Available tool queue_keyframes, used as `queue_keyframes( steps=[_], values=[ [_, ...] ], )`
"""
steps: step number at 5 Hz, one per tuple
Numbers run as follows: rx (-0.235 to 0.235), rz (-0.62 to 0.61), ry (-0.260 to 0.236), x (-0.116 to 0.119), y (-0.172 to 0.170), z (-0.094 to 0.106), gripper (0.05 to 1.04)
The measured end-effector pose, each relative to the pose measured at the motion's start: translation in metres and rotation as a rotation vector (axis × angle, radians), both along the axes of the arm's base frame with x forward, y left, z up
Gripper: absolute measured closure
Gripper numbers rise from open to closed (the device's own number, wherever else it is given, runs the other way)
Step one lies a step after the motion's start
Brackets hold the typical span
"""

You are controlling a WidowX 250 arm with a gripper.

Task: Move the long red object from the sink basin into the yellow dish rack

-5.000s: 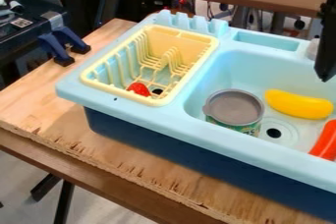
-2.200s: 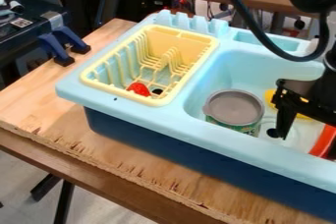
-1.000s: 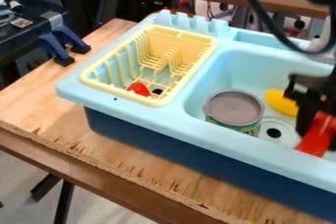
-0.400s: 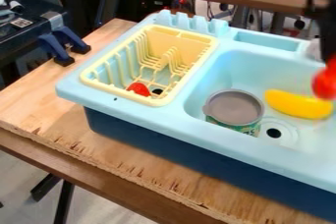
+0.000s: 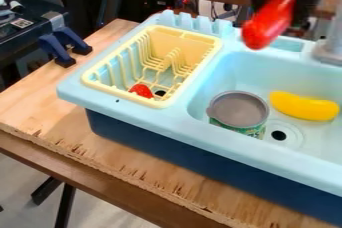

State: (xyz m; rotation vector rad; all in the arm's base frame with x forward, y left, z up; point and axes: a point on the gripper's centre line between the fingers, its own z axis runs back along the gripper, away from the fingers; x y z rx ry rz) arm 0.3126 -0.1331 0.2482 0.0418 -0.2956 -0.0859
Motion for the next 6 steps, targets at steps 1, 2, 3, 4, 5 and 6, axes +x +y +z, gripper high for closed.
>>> queue_keyframes(
  steps=[1, 2, 3, 4, 5, 6],
  values=[
    [0.099, 0.039, -0.027, 0.002, 0.027, -0.016, 0.520],
    [0.130, 0.005, -0.017, 0.001, 0.056, -0.035, 0.520],
    [0.128, 0.020, -0.004, 0.007, 0.084, -0.048, 0.519],
    [0.082, 0.062, -0.015, 0.012, 0.105, -0.063, 0.520],
    [0.066, 0.095, -0.046, 0.017, 0.118, -0.071, 0.520],
    [0.045, 0.130, -0.031, 0.023, 0.129, -0.082, 0.520]
  ],
)
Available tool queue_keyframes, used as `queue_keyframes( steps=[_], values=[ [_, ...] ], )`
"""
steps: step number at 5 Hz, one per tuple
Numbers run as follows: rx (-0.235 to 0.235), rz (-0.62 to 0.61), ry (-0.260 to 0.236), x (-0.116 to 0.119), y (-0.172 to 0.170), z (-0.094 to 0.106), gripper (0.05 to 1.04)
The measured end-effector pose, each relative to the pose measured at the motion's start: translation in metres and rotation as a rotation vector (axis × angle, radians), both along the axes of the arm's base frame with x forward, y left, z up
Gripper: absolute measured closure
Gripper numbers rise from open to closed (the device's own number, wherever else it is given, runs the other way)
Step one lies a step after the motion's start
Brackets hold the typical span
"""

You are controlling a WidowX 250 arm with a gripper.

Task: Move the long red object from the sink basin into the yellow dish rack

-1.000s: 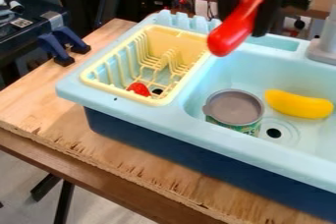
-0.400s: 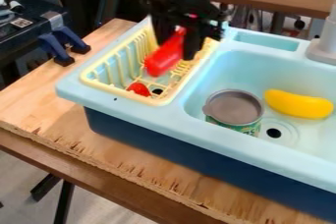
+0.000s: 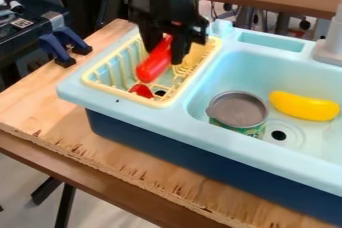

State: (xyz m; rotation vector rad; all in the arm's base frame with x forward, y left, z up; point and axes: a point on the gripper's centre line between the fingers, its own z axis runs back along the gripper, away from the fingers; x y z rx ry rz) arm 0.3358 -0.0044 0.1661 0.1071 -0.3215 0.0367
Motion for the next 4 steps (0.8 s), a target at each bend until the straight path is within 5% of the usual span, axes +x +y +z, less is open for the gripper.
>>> queue_keyframes(
  steps=[4],
  values=[
    [-0.089, 0.087, 0.062, 0.014, 0.000, -0.043, 0.520]
  ],
)
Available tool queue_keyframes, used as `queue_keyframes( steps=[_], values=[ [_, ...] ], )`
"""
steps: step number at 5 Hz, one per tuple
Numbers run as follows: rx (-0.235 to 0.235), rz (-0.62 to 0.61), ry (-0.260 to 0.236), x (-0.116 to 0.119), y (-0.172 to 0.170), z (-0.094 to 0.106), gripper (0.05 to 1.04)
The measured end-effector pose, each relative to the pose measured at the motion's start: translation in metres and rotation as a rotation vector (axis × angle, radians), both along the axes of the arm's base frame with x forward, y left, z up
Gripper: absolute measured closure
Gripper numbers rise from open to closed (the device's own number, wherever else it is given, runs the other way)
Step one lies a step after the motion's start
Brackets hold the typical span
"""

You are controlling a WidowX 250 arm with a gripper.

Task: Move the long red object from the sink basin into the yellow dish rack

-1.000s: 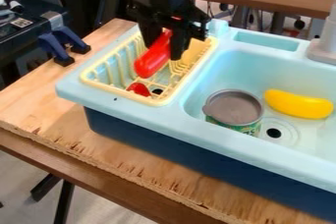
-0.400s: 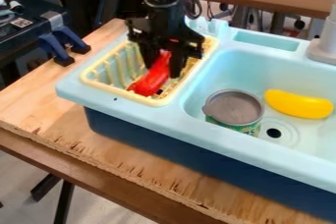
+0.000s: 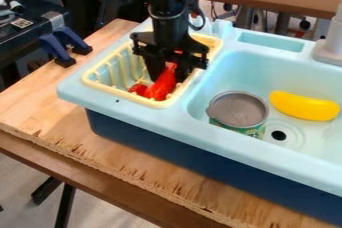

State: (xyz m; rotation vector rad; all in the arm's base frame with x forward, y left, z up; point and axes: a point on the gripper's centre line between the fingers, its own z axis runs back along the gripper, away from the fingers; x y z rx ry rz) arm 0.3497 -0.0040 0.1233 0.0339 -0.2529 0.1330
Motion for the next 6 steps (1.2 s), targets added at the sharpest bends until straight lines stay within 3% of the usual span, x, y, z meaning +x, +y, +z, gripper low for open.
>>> queue_keyframes(
  steps=[1, 2, 3, 5, 6],
  values=[
    [-0.020, 0.011, 0.002, 0.005, 0.000, -0.003, 0.449],
    [-0.022, 0.027, 0.025, 0.001, -0.001, -0.004, 0.150],
    [0.015, 0.034, -0.010, -0.007, -0.007, 0.022, 0.074],
    [0.071, -0.006, -0.172, -0.037, -0.040, 0.092, 0.077],
    [0.077, -0.098, -0.154, -0.046, -0.065, 0.104, 0.077]
  ],
)
